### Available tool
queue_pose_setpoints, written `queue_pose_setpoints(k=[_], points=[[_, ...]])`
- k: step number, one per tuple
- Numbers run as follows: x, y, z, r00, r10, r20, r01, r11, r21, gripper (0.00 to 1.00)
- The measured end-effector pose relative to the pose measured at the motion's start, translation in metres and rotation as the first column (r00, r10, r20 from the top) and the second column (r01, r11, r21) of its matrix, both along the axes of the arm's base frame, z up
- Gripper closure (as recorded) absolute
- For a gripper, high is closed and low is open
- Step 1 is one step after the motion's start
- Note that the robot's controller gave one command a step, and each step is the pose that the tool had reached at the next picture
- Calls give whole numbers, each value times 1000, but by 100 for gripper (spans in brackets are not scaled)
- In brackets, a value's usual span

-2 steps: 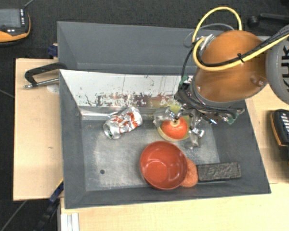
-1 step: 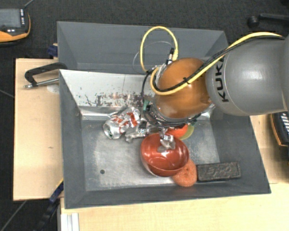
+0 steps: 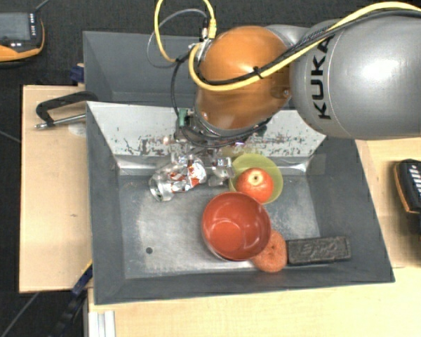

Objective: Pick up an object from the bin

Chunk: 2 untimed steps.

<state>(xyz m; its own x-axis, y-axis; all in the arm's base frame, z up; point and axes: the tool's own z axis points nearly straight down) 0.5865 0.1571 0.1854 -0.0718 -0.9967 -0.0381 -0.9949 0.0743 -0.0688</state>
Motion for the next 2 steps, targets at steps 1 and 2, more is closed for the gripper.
queue_pose_setpoints(k=[1,2], points=[[-17,79,64,987,162,15,-162,987,-3,0],[-10,14,132,960,277,31,-277,961,-14,0]])
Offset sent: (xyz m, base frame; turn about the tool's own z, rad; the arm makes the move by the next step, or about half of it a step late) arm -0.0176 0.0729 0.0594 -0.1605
